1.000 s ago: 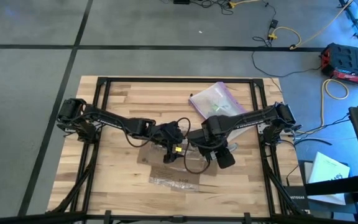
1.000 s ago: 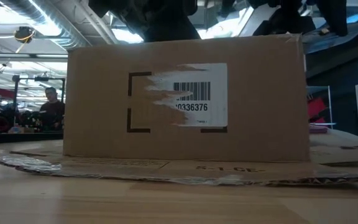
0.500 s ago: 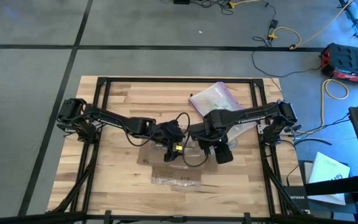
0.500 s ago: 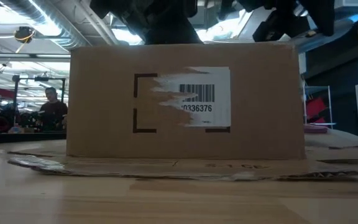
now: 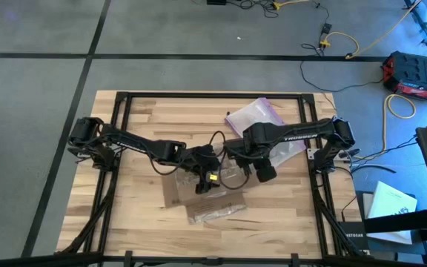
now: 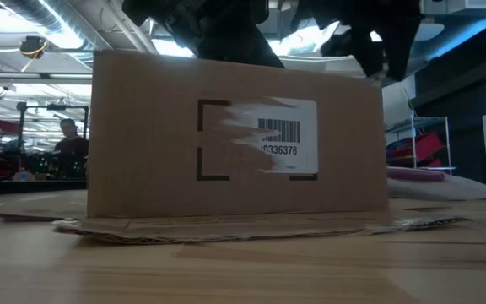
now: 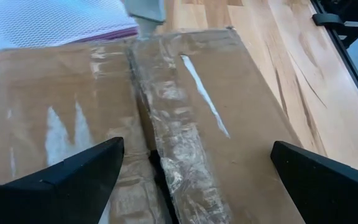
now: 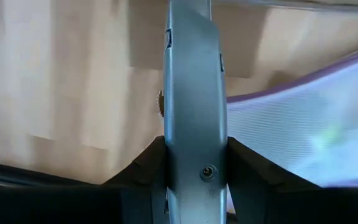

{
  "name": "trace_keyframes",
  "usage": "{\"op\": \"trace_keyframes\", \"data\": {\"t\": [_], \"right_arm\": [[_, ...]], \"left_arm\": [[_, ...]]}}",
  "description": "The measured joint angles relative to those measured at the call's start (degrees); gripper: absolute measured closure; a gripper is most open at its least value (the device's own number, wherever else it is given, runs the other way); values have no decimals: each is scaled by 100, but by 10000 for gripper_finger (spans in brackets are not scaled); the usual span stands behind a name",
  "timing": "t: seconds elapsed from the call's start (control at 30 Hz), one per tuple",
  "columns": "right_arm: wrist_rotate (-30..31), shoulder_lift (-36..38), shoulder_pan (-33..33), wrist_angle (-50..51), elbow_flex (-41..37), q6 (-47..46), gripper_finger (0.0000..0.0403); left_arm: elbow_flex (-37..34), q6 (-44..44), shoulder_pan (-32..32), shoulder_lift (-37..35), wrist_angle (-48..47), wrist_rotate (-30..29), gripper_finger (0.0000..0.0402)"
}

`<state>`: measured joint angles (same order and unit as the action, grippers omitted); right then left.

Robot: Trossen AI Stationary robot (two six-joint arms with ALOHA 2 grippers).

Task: Unpack boxes
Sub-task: Break down the cardboard box using a cutter until it is fully flat

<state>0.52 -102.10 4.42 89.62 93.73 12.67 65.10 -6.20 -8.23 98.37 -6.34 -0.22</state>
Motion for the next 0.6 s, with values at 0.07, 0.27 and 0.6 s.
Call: {"op": "trace_keyframes", "data": {"t": [0.07,0.27,0.6], "right_arm": [[349,0,42,0,0,258,291],[651,-39,38,12,6,561,291],[1364,-260,0,-76,13,952,291]], "left_arm": [[0,4,2,0,11,0,2],[0,7,0,0,52,-5,2],[-4,6,-4,4,132,-43,2]]}}
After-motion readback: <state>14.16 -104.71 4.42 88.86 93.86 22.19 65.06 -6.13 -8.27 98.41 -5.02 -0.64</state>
